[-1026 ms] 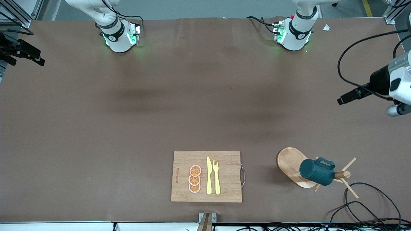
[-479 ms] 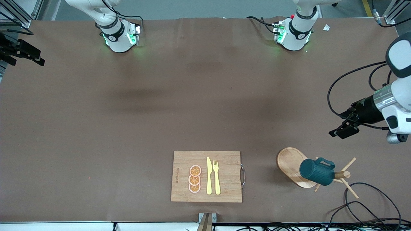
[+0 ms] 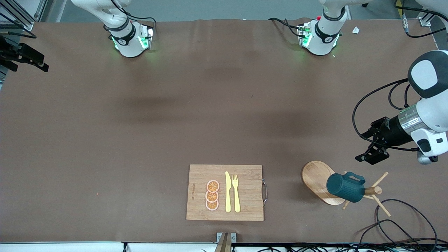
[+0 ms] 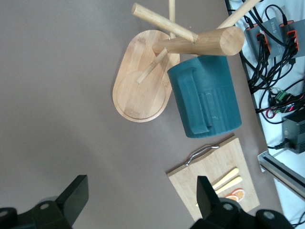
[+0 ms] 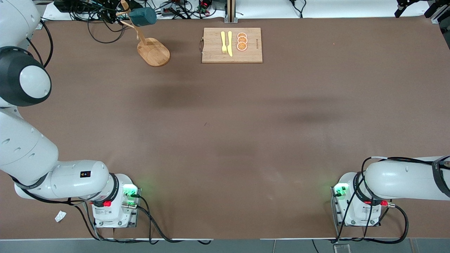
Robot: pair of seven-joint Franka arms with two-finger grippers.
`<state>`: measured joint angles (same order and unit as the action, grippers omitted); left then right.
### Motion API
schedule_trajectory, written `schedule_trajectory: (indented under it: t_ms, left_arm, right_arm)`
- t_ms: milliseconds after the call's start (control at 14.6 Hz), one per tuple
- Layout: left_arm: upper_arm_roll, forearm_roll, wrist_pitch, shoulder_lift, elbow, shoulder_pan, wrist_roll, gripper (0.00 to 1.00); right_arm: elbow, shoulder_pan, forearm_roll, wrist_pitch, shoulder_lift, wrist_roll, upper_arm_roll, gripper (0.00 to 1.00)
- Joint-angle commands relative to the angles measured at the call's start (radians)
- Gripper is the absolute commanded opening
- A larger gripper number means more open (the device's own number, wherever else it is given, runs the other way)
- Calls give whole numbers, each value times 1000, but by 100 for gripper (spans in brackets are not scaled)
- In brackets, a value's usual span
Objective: Transfer cup from left to right arm and place
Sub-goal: 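Reach the left gripper down to the teal mug on the stand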
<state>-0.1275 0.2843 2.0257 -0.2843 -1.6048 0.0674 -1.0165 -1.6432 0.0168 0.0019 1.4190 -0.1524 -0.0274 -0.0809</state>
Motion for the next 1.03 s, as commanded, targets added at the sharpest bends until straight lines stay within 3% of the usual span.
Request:
schedule_trajectory:
  t_ms: [0,205,958]
  left_arm:
    - [-1,27,76,14,-58,8,-10,100]
    - [-1,139,171,-2,-92,37,-8,100]
    - [-9,208,369,-127,-37,17,-51,100]
  right_arm:
    - [-10,5,-11,-2,-18,-3,-2,100]
    - [-10,5,-11,-2,-18,-3,-2,100]
    - [-10,5,-8,-2,-18,-2,-2,100]
